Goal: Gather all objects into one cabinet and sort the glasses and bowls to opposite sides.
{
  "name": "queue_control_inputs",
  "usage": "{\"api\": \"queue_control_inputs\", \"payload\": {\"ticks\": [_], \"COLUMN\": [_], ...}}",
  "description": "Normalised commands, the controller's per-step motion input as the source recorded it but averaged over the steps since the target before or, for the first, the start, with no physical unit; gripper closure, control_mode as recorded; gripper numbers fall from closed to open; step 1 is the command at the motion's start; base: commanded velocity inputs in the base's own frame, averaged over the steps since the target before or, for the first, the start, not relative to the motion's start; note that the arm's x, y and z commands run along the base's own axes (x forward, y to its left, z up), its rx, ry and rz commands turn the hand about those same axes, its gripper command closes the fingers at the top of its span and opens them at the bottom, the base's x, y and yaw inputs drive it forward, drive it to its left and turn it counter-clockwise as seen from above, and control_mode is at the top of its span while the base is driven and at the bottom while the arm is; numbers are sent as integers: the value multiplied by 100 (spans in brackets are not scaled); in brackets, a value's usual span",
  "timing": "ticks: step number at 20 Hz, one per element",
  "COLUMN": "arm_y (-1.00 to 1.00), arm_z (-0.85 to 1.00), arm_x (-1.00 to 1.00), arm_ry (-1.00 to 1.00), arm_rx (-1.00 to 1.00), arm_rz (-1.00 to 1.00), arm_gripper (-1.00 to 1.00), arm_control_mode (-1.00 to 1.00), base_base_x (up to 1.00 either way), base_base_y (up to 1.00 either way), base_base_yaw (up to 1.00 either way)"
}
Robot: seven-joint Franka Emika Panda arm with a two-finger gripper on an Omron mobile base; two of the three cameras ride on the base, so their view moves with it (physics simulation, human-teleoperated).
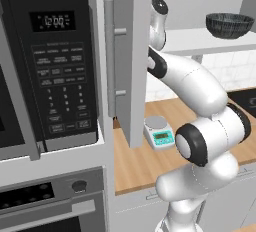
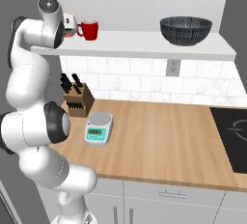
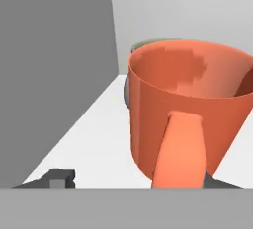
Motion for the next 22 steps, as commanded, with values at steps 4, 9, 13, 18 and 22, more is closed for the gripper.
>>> {"api": "queue_control_inputs", "payload": {"ticks": [4, 9, 13, 18, 22], "arm_y": [0, 0, -19, 1, 53], "arm_z": [17, -34, -32, -32, -27], "arm_x": [-89, -4, 3, 24, 44], "arm_ry": [0, -1, -6, -6, 0], "arm_rx": [0, 0, -5, -10, -5], "arm_rz": [6, 9, 6, 4, -4], "arm_gripper": [-100, -100, -100, -100, -100], "arm_control_mode": [-100, -100, -100, -100, -100], "base_base_x": [0, 0, 0, 0, 0], "base_base_y": [0, 0, 0, 0, 0], "base_base_yaw": [0, 0, 0, 0, 0]}}
